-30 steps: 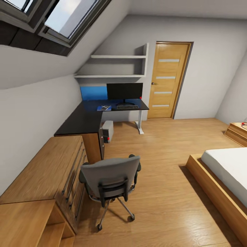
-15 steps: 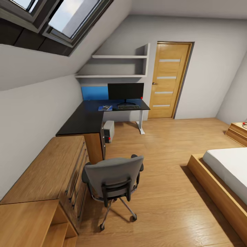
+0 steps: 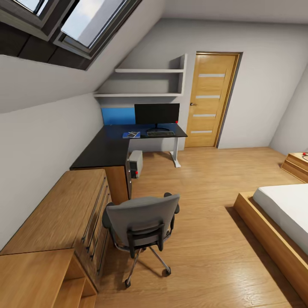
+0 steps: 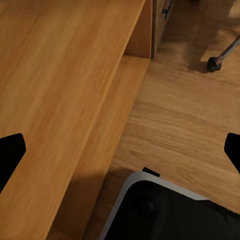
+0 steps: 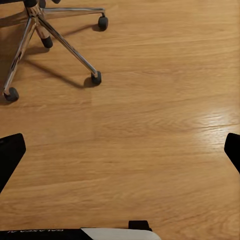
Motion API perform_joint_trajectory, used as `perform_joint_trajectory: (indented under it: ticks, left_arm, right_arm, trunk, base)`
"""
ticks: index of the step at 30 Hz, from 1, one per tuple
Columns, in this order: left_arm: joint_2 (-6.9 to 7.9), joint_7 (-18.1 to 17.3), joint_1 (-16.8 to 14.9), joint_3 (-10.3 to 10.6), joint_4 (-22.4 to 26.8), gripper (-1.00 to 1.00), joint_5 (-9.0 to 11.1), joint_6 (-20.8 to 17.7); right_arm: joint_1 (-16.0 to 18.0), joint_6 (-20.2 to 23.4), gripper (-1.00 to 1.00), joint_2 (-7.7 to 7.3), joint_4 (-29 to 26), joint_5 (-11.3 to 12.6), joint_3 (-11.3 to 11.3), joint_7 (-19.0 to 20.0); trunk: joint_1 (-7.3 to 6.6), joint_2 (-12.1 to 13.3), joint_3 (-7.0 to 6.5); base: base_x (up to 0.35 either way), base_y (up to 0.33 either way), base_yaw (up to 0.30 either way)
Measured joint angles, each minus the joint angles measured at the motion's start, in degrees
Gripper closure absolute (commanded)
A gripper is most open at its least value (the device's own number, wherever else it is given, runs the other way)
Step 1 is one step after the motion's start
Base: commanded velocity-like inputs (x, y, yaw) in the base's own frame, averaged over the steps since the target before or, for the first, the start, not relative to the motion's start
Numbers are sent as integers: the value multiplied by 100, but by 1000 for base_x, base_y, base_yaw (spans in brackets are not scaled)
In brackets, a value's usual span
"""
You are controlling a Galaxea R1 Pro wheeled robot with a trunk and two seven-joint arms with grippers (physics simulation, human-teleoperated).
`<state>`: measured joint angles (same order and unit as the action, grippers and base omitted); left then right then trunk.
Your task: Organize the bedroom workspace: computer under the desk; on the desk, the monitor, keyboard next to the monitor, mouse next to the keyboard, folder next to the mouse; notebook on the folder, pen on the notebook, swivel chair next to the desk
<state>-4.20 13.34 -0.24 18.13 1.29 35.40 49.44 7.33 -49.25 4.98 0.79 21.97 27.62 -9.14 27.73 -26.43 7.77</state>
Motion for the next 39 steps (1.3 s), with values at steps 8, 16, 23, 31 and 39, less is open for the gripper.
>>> perform_joint_trajectory:
  ticks: [8, 16, 23, 31, 39]
  left_arm:
    - [-10, -2, 0, 1, 7, -100, -4, -11]
    - [14, -9, 0, 5, 199, -100, 3, -413]
    - [16, -12, 0, 3, 243, -100, 3, -511]
    - [52, 26, 7, 16, 913, -100, -19, -1520]
    - [8, 48, -706, 7, 1733, -100, -211, -3954]
  right_arm:
    - [0, 0, -100, 0, 0, 1, 1, 0]
    - [0, 1, -100, 0, 0, 3, -4, 0]
    - [0, 5, -100, 0, 0, 8, -7, 0]
    - [3, -8, -100, -72, -32, 12, -29, -26]
    - [620, 1114, -100, -527, -778, 31, -27, -440]
  trunk:
    - [0, 0, 0]
    - [0, 0, 0]
    - [66, -119, 53]
    - [242, -441, 197]
    - [418, -762, 341]
  base:
    - [0, 0, 0]
    - [0, 0, 0]
    - [0, 0, 0]
    - [0, 0, 0]
    - [0, 0, 0]
